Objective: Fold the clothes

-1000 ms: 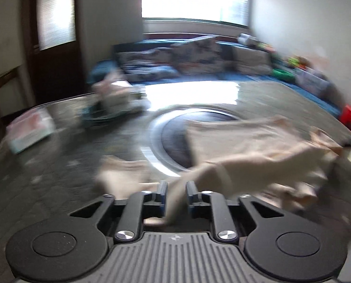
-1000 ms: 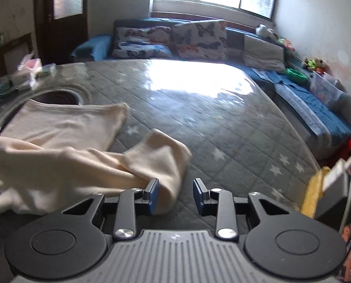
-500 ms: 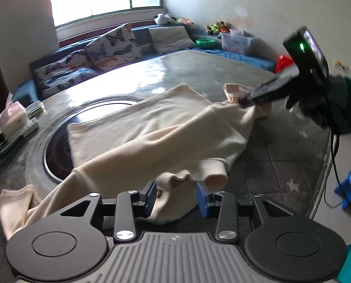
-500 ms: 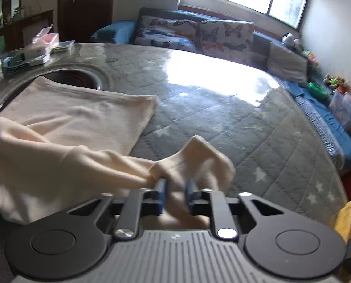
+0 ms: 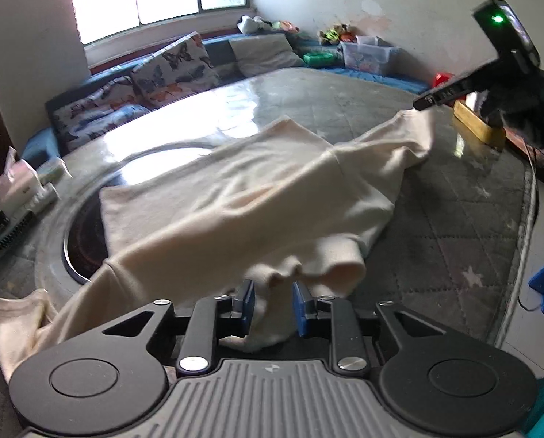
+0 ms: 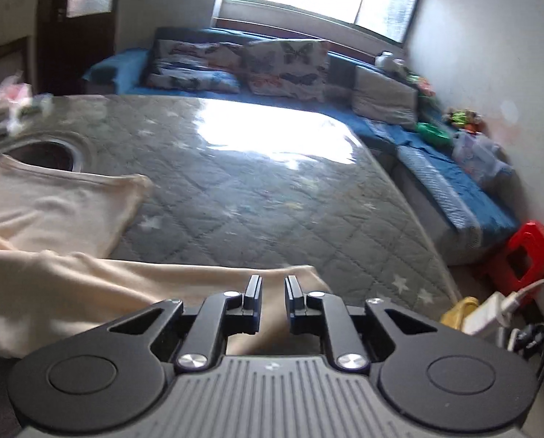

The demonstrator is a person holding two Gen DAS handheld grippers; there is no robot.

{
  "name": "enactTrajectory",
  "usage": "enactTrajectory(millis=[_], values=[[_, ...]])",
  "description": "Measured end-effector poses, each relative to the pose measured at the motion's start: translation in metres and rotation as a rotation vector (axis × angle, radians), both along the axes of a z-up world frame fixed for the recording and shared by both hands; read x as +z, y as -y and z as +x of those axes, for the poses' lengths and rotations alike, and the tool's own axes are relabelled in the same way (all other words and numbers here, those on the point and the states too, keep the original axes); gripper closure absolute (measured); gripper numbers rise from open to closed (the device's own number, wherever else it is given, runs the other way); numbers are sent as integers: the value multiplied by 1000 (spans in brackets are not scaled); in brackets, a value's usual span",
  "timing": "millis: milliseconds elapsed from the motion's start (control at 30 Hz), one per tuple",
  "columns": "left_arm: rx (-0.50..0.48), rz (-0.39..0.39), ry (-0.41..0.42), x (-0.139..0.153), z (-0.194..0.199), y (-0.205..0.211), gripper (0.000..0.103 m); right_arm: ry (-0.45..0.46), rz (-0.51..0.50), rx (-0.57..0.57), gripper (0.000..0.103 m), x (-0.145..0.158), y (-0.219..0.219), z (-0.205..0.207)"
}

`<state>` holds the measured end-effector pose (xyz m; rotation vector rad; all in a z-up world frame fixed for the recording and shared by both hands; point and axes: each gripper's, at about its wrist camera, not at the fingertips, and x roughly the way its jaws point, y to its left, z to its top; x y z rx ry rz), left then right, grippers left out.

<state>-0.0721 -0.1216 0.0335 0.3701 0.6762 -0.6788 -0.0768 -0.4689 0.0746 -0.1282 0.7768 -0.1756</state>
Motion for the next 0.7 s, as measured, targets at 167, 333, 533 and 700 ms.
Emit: enactTrajectory(millis=[167,333,533,700], values=[[-10,21,-5,-2,2,0,78,-8,38,146,83,7,-35,1],[-40,12,-34,0,-8,-7,102,-43,64,325,81,9,-79,0],[-76,0,-69,2,-19,-15,103,-88,27,567,76,9,-131,-23],[-70,31,-14,2,-22,-21,98,-118,-46,724,68,0,-165,-44]])
